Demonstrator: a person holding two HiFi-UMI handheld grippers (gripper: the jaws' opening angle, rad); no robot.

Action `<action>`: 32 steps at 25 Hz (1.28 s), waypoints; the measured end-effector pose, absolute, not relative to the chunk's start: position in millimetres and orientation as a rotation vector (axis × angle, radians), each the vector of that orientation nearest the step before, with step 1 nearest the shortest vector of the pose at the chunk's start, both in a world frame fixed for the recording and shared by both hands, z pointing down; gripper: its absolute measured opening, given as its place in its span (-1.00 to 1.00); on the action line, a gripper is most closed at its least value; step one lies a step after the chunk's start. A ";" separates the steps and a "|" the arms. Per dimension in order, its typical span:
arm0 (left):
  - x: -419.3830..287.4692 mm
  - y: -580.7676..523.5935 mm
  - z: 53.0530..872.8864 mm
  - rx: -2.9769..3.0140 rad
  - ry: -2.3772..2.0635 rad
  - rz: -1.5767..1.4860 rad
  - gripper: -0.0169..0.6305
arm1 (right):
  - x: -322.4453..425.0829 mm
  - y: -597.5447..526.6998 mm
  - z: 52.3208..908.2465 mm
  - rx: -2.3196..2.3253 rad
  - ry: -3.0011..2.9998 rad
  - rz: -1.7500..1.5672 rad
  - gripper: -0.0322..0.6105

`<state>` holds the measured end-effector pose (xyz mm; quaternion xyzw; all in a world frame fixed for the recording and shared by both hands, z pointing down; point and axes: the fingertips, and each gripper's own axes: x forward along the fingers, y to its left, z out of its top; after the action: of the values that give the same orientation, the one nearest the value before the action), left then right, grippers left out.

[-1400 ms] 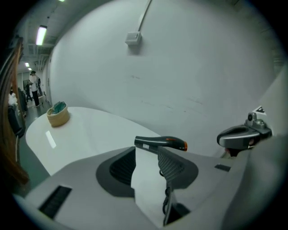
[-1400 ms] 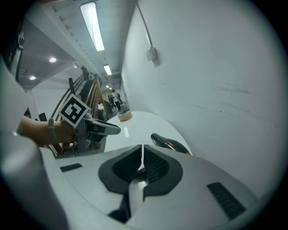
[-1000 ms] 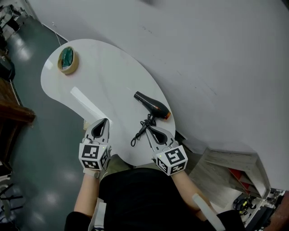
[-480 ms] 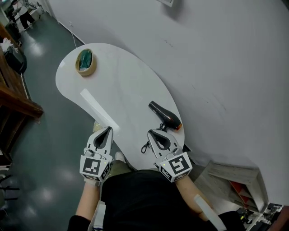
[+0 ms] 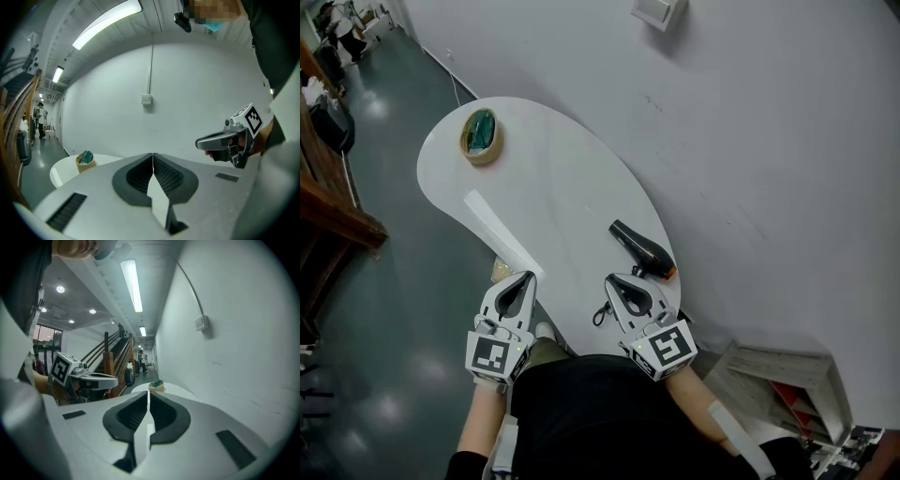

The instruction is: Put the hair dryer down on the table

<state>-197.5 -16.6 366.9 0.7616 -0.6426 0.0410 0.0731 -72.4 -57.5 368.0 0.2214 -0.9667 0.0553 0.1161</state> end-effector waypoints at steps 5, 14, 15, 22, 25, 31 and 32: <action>-196.2 -20.3 360.9 2.296 -1.932 0.082 -0.91 | -70.8 -56.9 372.9 0.644 -2.810 0.169 -0.82; -181.2 -21.9 368.1 2.310 -1.877 0.081 -0.91 | -56.7 -63.7 379.7 0.674 -2.776 0.225 -0.82; -180.6 -22.2 367.8 2.309 -1.877 0.083 -0.91 | -54.6 -65.1 379.7 0.684 -2.776 0.225 -0.82; -176.0 -24.2 373.0 2.314 -1.871 0.089 -0.91 | -44.2 -67.6 380.8 0.721 -2.778 0.241 -0.82; -171.7 -25.4 373.6 2.316 -1.866 0.090 -0.91 | -39.4 -67.2 381.8 0.732 -2.776 0.246 -0.82; -163.1 -26.7 377.8 2.337 -1.853 0.096 -0.91 | -29.4 -69.3 384.9 0.753 -2.768 0.269 -0.82; -161.0 -26.8 378.2 2.338 -1.848 0.097 -0.91 | -27.9 -69.4 385.3 0.753 -2.766 0.270 -0.82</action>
<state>-161.0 -26.8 378.2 0.7816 -0.6178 0.0325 0.0796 -27.9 -69.4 385.3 0.2594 -0.9523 0.0930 0.1307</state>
